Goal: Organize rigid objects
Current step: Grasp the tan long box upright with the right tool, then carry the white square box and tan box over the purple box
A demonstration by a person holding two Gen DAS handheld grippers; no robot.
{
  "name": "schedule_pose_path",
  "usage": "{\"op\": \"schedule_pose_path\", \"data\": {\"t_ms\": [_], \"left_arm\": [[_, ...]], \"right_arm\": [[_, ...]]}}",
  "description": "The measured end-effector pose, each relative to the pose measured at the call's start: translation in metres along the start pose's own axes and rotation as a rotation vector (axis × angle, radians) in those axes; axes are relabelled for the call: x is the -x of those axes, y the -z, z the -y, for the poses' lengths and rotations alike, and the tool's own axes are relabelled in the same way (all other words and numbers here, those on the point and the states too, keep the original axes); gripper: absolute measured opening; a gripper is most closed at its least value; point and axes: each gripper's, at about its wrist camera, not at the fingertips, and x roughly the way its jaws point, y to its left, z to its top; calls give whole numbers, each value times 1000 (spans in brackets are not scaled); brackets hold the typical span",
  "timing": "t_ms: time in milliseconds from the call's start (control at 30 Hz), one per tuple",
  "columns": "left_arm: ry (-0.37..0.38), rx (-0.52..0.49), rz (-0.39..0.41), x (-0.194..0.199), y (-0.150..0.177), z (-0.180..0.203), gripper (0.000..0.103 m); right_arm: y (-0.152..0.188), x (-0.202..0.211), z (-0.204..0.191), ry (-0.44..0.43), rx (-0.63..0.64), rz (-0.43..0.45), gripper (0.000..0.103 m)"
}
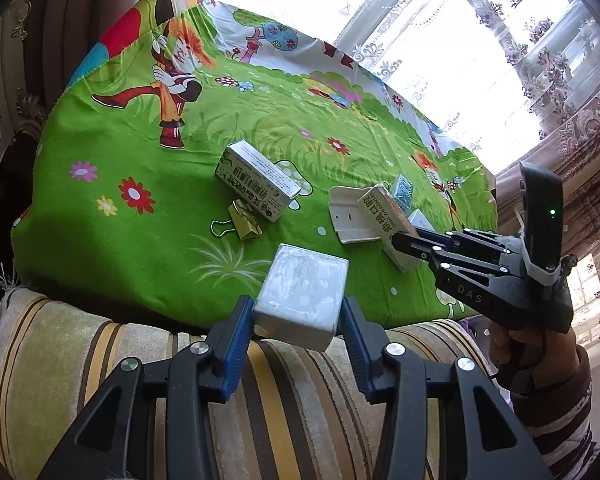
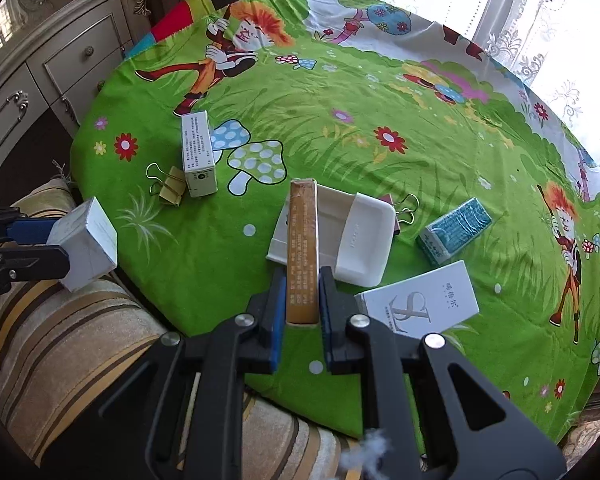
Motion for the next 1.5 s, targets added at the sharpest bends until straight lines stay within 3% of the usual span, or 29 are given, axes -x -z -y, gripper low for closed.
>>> {"op": "schedule_pose_path", "data": {"t_ms": [400,867,1500], "left_arm": [[19,-35,0,6,11,23,45],[80,-142,-35,3,32,85,45],[257,-325,-151,-29,74,197,45]], "right_arm": [[43,61,20,13,-151,83,18],[122,121,57,66,-334,134,18],[232,168,116,195,-569,127,18]]}}
